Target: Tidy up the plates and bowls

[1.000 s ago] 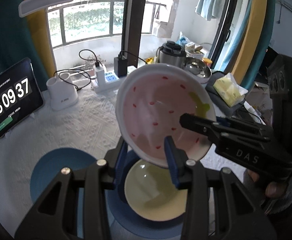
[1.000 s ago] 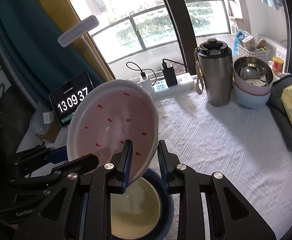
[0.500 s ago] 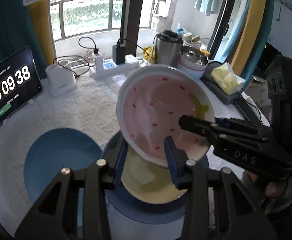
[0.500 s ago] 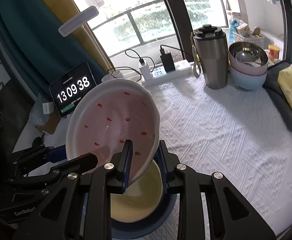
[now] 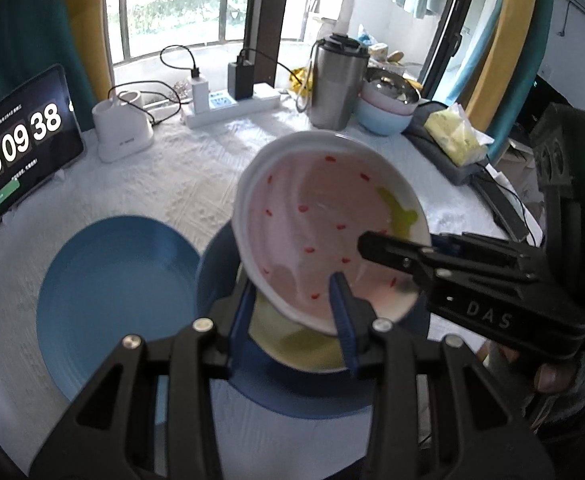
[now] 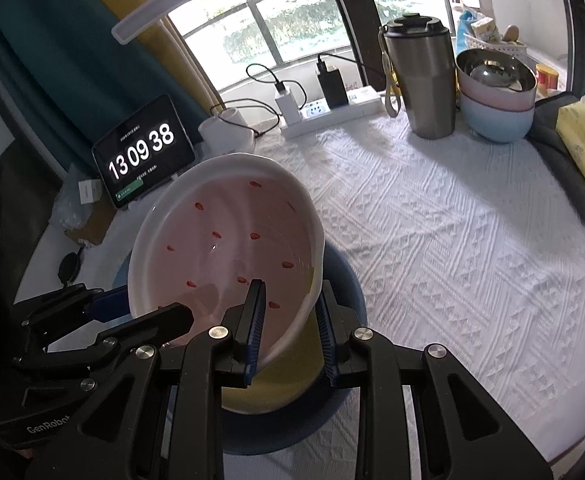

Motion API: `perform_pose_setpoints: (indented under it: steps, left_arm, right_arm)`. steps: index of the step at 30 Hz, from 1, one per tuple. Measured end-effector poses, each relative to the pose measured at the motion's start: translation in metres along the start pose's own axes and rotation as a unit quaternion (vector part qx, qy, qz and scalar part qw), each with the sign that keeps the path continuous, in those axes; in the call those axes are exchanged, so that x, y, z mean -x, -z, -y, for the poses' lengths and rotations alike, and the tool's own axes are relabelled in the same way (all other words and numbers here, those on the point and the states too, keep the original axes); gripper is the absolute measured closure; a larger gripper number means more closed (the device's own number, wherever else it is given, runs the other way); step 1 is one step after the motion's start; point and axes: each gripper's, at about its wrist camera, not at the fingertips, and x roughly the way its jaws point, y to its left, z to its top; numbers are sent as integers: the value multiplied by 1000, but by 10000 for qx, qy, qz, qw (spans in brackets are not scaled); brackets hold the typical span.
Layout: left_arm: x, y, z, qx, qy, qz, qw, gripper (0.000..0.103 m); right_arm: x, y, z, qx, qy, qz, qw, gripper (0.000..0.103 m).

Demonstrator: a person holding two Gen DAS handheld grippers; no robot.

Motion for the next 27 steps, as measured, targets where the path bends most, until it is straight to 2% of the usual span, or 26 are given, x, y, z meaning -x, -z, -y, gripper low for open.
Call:
perform_pose_setpoints:
  steps: [9, 18, 27]
  left_arm:
    - [-4, 14, -3, 34, 42, -153, 9999, 64]
    - [-14, 24, -6, 6, 14, -383, 9993, 63]
    - [-5, 25, -5, -132, -214, -174, 9995, 62]
  right_arm:
    - [-7, 15, -2, -59, 44, -268, 9996, 75]
    - [-6, 20, -7, 12, 238, -298, 9993, 75]
    - [-6, 21, -12, 150, 386, -274, 9988, 75]
